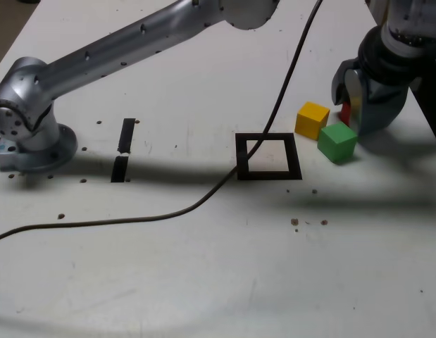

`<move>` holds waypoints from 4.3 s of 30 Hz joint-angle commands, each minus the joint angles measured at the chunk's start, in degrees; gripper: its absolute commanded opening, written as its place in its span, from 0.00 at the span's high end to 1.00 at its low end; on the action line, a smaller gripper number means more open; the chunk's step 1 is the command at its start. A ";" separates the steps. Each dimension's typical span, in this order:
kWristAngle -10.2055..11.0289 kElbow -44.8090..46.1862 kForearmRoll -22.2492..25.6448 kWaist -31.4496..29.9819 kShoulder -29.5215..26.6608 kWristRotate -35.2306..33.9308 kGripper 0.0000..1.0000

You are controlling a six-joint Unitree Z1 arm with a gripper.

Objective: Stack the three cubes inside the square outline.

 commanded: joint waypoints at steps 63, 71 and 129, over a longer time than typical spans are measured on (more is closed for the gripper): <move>-14.24 56.81 -10.81 -10.47 -34.03 -73.70 0.80; -14.62 58.24 -14.13 -9.52 -30.12 -75.96 0.80; -7.78 51.85 -14.60 -3.18 -35.67 -97.19 0.00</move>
